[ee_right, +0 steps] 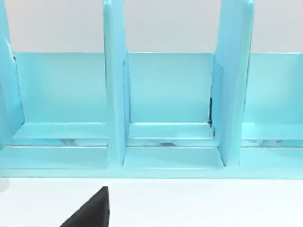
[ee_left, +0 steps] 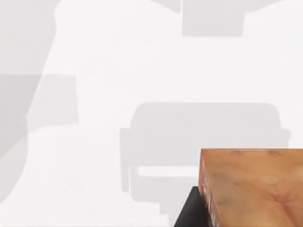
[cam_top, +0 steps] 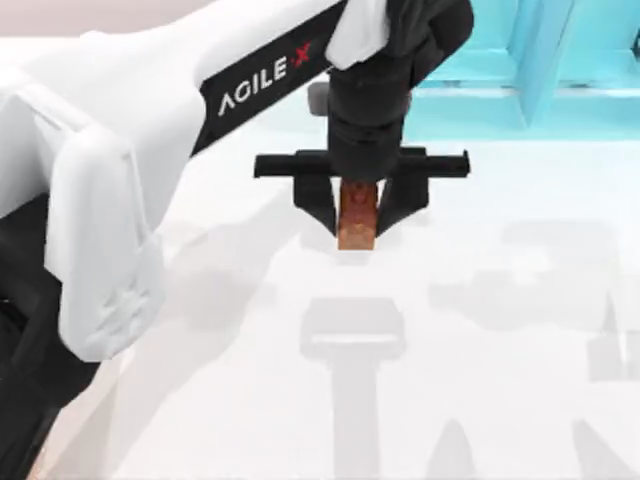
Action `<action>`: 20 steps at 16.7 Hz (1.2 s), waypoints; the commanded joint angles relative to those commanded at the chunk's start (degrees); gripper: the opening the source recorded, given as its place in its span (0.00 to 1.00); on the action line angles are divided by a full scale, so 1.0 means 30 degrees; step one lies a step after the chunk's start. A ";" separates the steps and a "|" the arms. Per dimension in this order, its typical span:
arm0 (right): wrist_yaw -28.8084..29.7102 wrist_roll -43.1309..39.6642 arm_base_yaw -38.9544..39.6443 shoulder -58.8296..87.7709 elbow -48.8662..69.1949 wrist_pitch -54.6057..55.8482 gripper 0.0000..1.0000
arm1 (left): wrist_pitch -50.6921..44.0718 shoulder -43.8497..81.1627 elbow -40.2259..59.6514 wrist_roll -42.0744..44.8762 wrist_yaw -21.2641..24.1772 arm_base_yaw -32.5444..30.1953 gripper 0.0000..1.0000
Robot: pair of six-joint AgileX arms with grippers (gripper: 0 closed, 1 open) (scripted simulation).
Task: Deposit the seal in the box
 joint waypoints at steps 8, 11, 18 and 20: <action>0.0000 0.0000 0.0000 0.0000 0.0000 0.0000 1.00 | 0.0043 -0.0763 -0.0118 0.0650 -0.0013 0.0651 0.00; 0.0000 0.0000 0.0000 0.0000 0.0000 0.0000 1.00 | 0.0551 -0.2434 -0.1709 0.2833 0.0037 0.2843 0.00; 0.0000 0.0000 0.0000 0.0000 0.0000 0.0000 1.00 | 0.1034 -0.5546 -0.6374 0.8847 -0.0078 0.8946 0.00; 0.0000 0.0000 0.0000 0.0000 0.0000 0.0000 1.00 | 0.1042 -0.6385 -0.7763 1.0163 -0.0214 1.0277 0.00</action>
